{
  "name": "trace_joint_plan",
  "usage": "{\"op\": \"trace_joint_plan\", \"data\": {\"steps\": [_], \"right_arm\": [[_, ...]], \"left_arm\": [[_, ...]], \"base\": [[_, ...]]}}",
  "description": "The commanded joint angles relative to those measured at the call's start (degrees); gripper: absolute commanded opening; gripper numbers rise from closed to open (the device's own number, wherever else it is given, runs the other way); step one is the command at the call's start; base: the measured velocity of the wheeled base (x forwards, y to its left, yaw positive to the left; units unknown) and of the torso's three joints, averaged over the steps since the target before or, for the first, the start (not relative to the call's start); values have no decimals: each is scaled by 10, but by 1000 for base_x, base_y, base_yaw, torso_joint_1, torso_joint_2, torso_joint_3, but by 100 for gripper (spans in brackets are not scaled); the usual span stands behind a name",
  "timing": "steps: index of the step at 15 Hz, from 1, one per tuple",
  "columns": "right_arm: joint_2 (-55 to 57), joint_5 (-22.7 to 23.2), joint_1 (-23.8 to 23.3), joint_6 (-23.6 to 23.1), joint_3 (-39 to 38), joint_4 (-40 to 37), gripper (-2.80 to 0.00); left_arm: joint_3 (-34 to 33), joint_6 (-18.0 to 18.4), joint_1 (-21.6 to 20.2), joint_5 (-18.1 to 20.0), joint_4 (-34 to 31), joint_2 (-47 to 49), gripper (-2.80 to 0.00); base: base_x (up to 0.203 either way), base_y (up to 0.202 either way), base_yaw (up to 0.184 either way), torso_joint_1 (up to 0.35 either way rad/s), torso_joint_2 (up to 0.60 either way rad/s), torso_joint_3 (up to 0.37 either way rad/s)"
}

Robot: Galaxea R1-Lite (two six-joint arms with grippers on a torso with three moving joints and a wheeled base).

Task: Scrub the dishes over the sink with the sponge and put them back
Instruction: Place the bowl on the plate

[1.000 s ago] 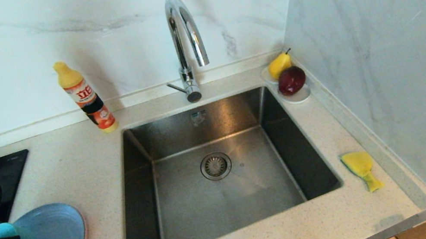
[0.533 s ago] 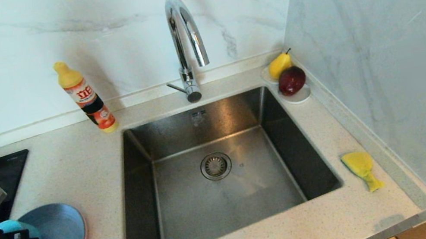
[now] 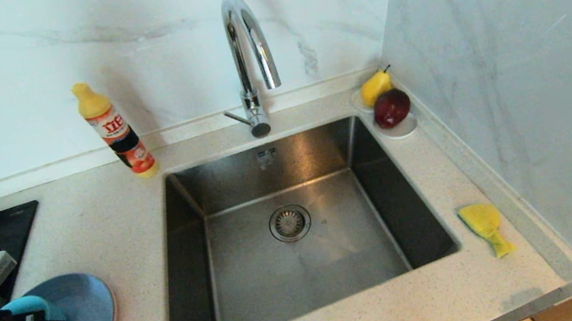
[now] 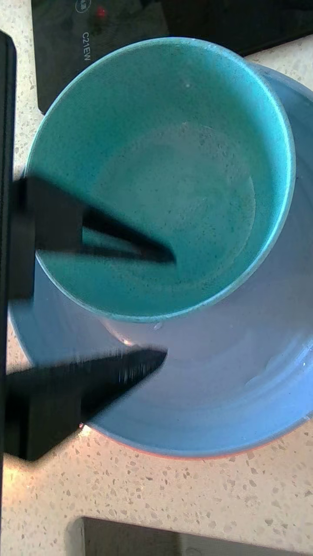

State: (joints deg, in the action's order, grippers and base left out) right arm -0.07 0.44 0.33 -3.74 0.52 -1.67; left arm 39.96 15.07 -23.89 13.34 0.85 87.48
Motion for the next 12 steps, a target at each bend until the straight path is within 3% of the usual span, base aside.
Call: {"op": "trace_joint_plan", "data": {"steps": [1, 3, 5, 6, 8, 10, 12], "right_arm": [[0, 1, 0, 0, 0, 0, -280], [0, 0, 0, 0, 0, 0, -280], [0, 0, 0, 0, 0, 0, -280], [0, 1, 0, 0, 0, 0, -280], [0, 0, 0, 0, 0, 0, -280], [0, 0, 0, 0, 0, 0, -280], [0, 0, 0, 0, 0, 0, -280]], "left_arm": [[9, -16, 0, 2, 2, -6, 0], [44, -69, 0, 3, 0, -28, 0], [84, -99, -1, 4, -6, -49, 0], [102, -113, -1, 4, -7, -57, -280], [128, -144, 0, 7, -7, -72, -280], [149, -170, 2, 33, 2, -82, -280], [171, -205, 28, 39, 6, -88, -280]], "base": [[0, 0, 0, 0, 0, 0], [0, 0, 0, 0, 0, 0], [0, 0, 0, 0, 0, 0], [0, 0, 0, 0, 0, 0], [0, 0, 0, 0, 0, 0], [0, 0, 0, 0, 0, 0], [0, 0, 0, 0, 0, 0]]}}
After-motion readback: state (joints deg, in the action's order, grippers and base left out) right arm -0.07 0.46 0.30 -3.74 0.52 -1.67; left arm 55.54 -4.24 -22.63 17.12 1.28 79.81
